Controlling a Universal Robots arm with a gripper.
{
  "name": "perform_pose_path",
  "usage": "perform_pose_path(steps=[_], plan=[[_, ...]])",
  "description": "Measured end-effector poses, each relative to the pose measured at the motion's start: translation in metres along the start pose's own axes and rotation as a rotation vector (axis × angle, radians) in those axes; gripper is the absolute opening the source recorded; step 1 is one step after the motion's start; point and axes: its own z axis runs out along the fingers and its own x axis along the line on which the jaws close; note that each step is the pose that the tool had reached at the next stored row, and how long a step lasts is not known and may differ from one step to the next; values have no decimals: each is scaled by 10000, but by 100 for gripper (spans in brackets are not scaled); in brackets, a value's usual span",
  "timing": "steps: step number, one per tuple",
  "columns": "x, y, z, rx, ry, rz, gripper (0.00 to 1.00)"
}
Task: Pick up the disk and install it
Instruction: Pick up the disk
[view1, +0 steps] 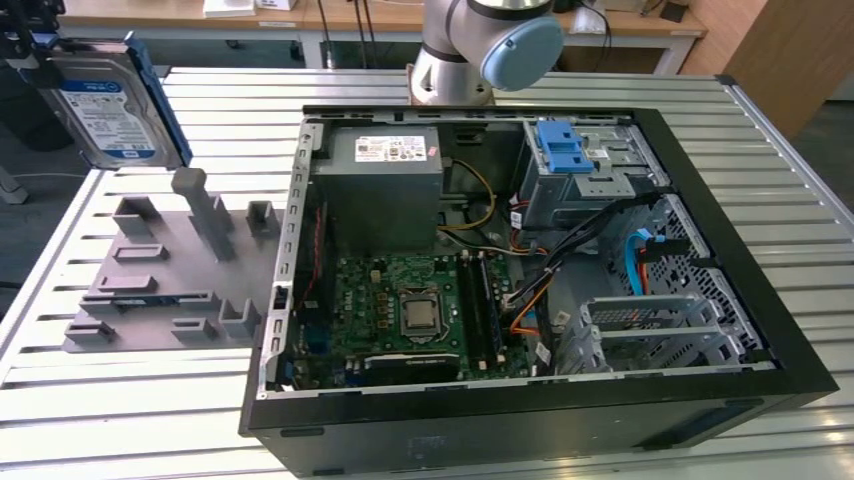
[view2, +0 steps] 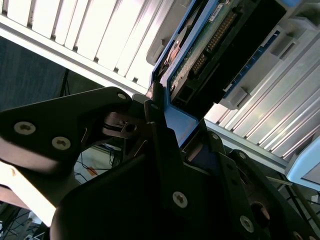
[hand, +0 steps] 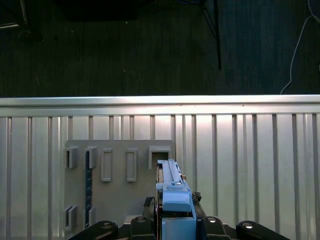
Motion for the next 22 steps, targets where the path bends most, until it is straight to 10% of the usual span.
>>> perform_pose_path(steps=[22], plan=[[-3, 2, -101, 0, 4, 0, 36]])
